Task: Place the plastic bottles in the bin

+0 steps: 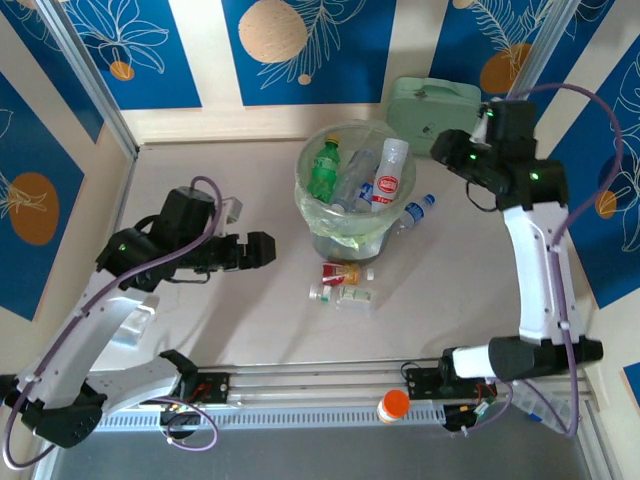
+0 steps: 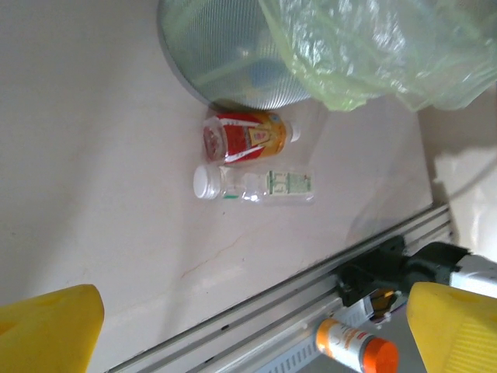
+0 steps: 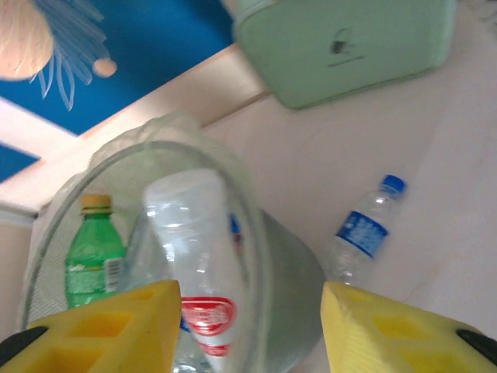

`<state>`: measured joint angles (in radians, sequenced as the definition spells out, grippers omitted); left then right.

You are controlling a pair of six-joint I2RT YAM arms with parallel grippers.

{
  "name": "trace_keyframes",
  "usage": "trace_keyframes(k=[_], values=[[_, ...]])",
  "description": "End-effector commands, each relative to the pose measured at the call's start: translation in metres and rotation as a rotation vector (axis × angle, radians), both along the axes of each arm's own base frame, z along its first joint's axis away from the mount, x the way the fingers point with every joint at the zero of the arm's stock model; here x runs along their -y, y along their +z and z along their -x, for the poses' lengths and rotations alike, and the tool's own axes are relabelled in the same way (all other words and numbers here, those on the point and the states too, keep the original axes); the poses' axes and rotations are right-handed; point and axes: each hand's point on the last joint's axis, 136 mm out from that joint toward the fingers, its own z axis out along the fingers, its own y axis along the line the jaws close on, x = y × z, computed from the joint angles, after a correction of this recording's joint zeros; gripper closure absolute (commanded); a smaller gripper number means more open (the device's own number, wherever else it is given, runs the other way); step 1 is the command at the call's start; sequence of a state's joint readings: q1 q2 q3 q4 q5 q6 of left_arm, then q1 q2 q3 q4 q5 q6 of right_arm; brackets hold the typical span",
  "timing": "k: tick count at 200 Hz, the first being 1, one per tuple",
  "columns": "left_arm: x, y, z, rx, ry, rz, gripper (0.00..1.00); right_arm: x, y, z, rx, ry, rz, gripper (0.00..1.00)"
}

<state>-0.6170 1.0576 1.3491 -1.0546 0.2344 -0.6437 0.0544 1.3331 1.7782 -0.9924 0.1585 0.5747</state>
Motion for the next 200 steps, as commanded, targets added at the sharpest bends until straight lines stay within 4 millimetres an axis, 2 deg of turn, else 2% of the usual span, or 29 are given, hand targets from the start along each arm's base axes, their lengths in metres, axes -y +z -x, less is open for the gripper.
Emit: trace_keyframes(k=[1, 25, 52, 75, 88, 114, 144, 161, 200], values=[[0.005, -0.02, -0.003, 0.023, -0.044, -0.088, 0.01, 0.01, -0.038, -0.006, -0.097, -0.071, -0.171, 0.47], [0.005, -0.057, -0.01, -0.01, -0.013, -0.104, 0.01, 0.026, -0.083, -0.01, -0.186, -0.134, -0.217, 0.41], [0.0, -0.109, -0.012, -0.14, 0.08, -0.055, 0.01, 0.031, -0.138, -0.018, -0.327, -0.182, -0.227, 0.29], [-0.009, -0.132, -0.007, -0.195, 0.148, -0.006, 0.01, 0.03, -0.177, -0.03, -0.439, -0.221, -0.208, 0.19], [-0.015, -0.136, -0.003, -0.204, 0.159, -0.004, 0.01, 0.027, -0.196, -0.04, -0.492, -0.242, -0.218, 0.14], [-0.025, -0.139, 0.007, -0.227, 0.16, -0.025, 0.01, 0.019, -0.233, -0.065, -0.581, -0.256, -0.266, 0.12], [-0.032, -0.132, 0.014, -0.223, 0.174, -0.026, 0.01, 0.008, -0.269, -0.089, -0.657, -0.268, -0.314, 0.11], [-0.034, -0.13, 0.016, -0.227, 0.181, -0.031, 0.01, 0.002, -0.285, -0.101, -0.69, -0.266, -0.314, 0.07], [-0.04, -0.123, 0.016, -0.224, 0.193, -0.041, 0.01, -0.01, -0.311, -0.119, -0.755, -0.266, -0.295, 0.07]])
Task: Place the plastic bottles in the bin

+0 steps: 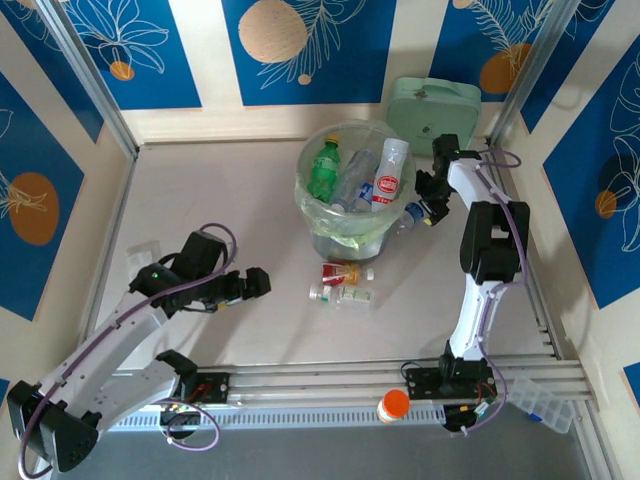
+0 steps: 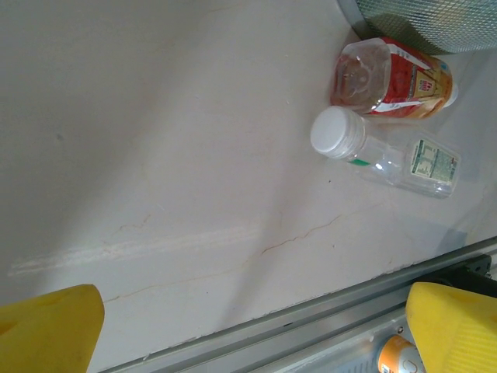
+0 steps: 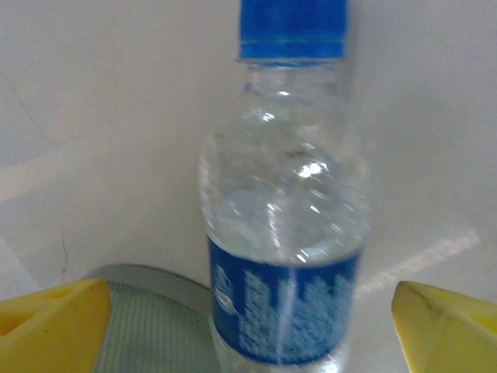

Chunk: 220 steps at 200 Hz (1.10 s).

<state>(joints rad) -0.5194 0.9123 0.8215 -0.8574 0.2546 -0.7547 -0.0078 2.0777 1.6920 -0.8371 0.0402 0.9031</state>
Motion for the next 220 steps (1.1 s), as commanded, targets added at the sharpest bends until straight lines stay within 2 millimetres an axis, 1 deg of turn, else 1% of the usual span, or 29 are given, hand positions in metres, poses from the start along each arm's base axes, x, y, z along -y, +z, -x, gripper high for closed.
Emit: trace_keyframes(k=[1, 27, 54, 66, 88, 109, 145, 169, 177, 202, 216, 220], values=[[-0.005, 0.014, 0.001, 0.002, 0.022, 0.004, 0.01, -0.013, -0.001, -0.008, -0.025, -0.008, -0.026, 0.08], [-0.01, 0.021, -0.002, 0.013, 0.029, -0.008, 0.01, -0.015, -0.012, -0.009, -0.06, -0.027, -0.019, 0.12], [-0.012, 0.024, -0.005, 0.019, 0.04, -0.007, 0.01, -0.017, -0.023, -0.003, -0.09, -0.031, -0.008, 0.19], [-0.013, 0.025, -0.005, 0.022, 0.043, -0.008, 0.01, -0.017, -0.028, 0.0, -0.1, -0.028, -0.004, 0.24], [-0.01, 0.031, -0.007, 0.036, 0.023, 0.007, 0.01, -0.016, -0.03, 0.005, -0.107, -0.025, 0.007, 0.3], [-0.006, 0.04, -0.009, 0.06, -0.002, 0.016, 0.01, -0.012, -0.025, 0.005, -0.087, -0.006, 0.022, 0.38], [-0.002, 0.05, -0.012, 0.077, -0.026, 0.031, 0.01, -0.001, -0.012, 0.011, -0.057, 0.011, 0.043, 0.44], [-0.001, 0.056, -0.012, 0.089, -0.03, 0.04, 0.01, 0.006, -0.002, 0.018, -0.033, 0.017, 0.052, 0.51], [-0.001, 0.057, -0.011, 0.091, -0.032, 0.044, 0.01, 0.008, -0.003, 0.022, -0.038, 0.021, 0.056, 0.54], [-0.002, 0.062, -0.007, 0.099, -0.035, 0.055, 0.01, 0.013, 0.0, 0.036, -0.036, 0.027, 0.07, 0.55], [-0.003, 0.066, -0.004, 0.105, -0.037, 0.06, 0.01, 0.016, 0.006, 0.045, -0.024, 0.035, 0.092, 0.55], [-0.003, 0.067, -0.003, 0.106, -0.038, 0.061, 0.01, 0.017, 0.01, 0.047, -0.011, 0.036, 0.099, 0.55]])
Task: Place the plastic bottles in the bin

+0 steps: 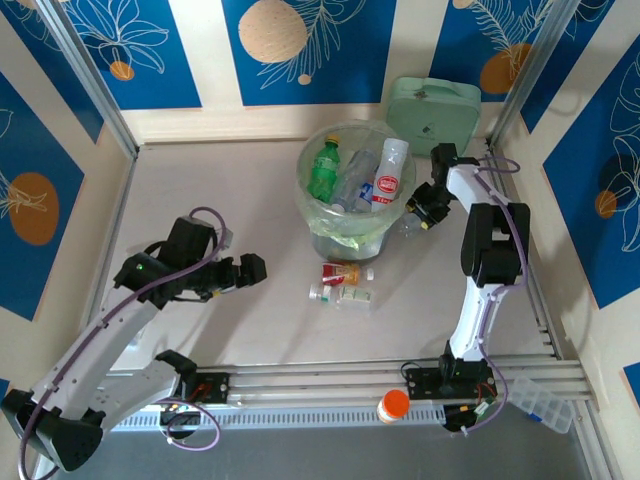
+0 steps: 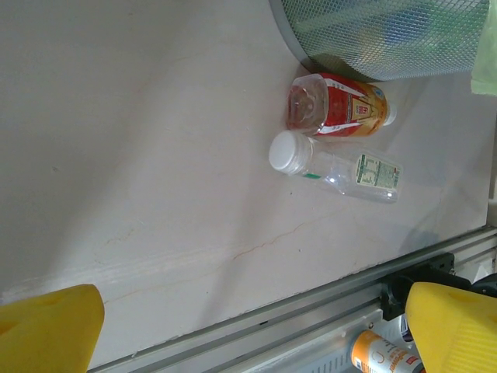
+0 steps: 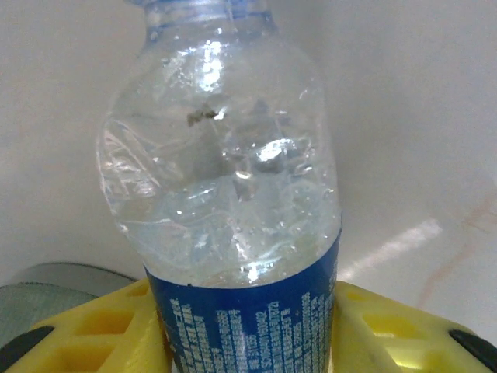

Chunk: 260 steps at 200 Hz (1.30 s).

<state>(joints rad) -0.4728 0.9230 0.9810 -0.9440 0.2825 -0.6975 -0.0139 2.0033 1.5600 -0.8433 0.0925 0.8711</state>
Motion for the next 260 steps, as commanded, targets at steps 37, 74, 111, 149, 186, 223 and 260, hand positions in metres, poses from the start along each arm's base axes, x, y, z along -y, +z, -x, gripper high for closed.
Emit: trace_keyframes(k=[37, 74, 111, 149, 186, 223, 260], values=[[-0.002, 0.037, 0.011, 0.071, -0.029, 0.052, 0.01, 0.016, 0.07, 0.038, 0.153, -0.009, 0.088, 0.55], [0.001, 0.074, 0.008, 0.153, -0.041, 0.089, 0.01, 0.02, 0.139, 0.072, 0.29, -0.07, 0.144, 0.54], [0.001, 0.124, 0.003, 0.264, -0.058, 0.107, 0.01, 0.014, 0.22, 0.107, 0.492, 0.005, 0.251, 0.54], [0.003, 0.156, -0.003, 0.335, -0.067, 0.123, 0.01, -0.031, 0.287, 0.126, 0.713, 0.237, 0.216, 0.54], [0.0, 0.162, 0.001, 0.349, -0.046, 0.137, 0.01, -0.087, 0.335, 0.131, 0.841, 0.523, 0.085, 0.53], [-0.008, 0.151, 0.01, 0.338, -0.021, 0.13, 0.01, -0.137, 0.343, 0.122, 0.778, 0.705, -0.025, 0.52], [-0.018, 0.137, 0.017, 0.318, 0.001, 0.097, 0.01, -0.158, 0.322, 0.112, 0.615, 0.745, -0.033, 0.52]])
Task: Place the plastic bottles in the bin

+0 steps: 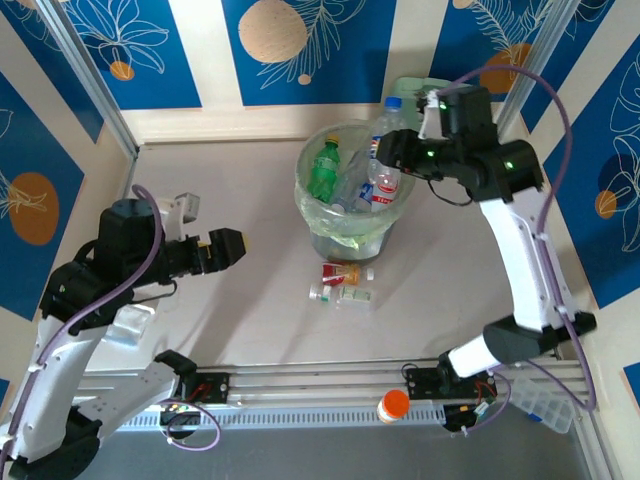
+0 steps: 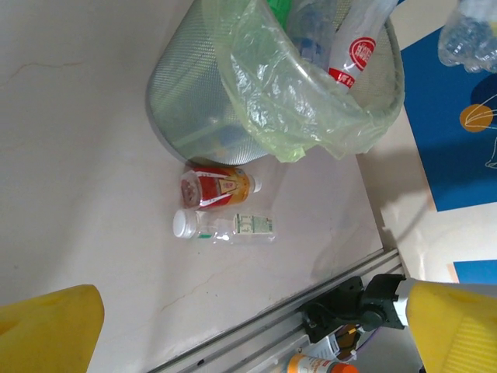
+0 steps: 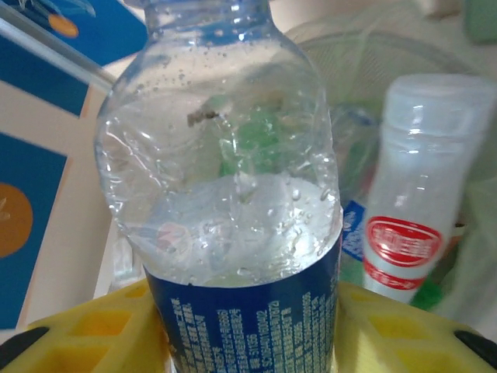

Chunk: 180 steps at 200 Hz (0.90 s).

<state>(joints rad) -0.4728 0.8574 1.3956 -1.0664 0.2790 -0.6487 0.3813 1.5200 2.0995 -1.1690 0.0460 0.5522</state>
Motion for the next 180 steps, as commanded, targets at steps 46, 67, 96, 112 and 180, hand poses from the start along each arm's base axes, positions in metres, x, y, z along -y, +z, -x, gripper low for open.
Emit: trace_keyframes(k=[46, 67, 96, 112, 180], values=[[-0.013, -0.029, 0.007, -0.061, 0.054, -0.038, 0.01, -0.009, -0.069, 0.001, -0.3, 0.012, 0.16, 0.49], [-0.012, -0.035, 0.008, -0.072, 0.052, -0.037, 0.01, -0.01, -0.085, -0.005, -0.342, 0.003, 0.196, 0.48], [-0.012, -0.041, 0.007, -0.084, 0.05, -0.048, 0.01, -0.012, -0.112, -0.008, -0.425, -0.009, 0.249, 0.46], [-0.012, -0.043, 0.006, -0.084, 0.05, -0.052, 0.01, -0.013, -0.128, -0.009, -0.462, -0.021, 0.266, 0.45], [-0.012, -0.049, 0.002, -0.095, 0.052, -0.071, 0.01, -0.012, -0.116, -0.02, -0.434, -0.038, 0.258, 0.33]])
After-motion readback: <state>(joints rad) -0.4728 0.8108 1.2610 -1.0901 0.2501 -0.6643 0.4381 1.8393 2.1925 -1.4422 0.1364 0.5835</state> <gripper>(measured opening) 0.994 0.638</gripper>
